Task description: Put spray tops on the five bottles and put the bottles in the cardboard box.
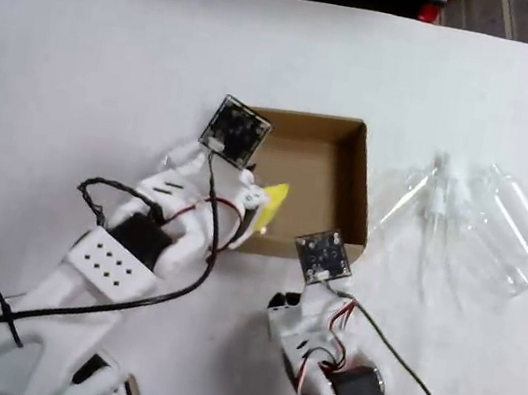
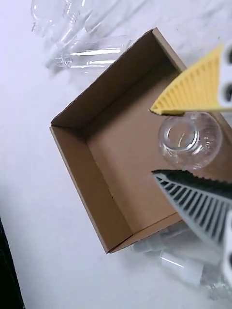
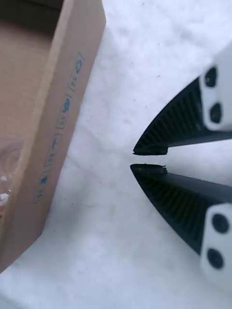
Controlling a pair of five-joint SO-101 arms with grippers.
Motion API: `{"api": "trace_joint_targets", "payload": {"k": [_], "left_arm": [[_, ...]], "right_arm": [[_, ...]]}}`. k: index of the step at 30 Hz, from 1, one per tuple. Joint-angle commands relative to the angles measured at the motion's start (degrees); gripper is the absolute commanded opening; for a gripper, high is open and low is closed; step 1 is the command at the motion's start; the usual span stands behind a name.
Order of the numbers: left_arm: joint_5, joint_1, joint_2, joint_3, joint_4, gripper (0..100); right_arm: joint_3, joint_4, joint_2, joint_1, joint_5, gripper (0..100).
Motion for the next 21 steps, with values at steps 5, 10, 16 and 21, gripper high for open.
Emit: {"api": "trace_joint_targets", "payload": {"k": [5, 10, 16, 21], "left_arm": [[-0.7, -1.1, 0.1, -0.4, 0.4, 18], [-0.7, -0.7, 0.1, 1.1, -0.1, 18], [-0.7, -1.0, -0.4, 2.5, -1.2, 17], [-0.7, -0.6, 0.0, 2.5, -1.2, 17]], "right_arm": [[0.5, 0.1, -0.3, 0.7, 0.6, 1.8], [0.5, 0.1, -0.3, 0.7, 0.6, 1.8], [0.5, 0.1, -0.3, 0.7, 0.6, 1.8], [0.5, 0.1, -0.3, 0.7, 0.6, 1.8]]}}
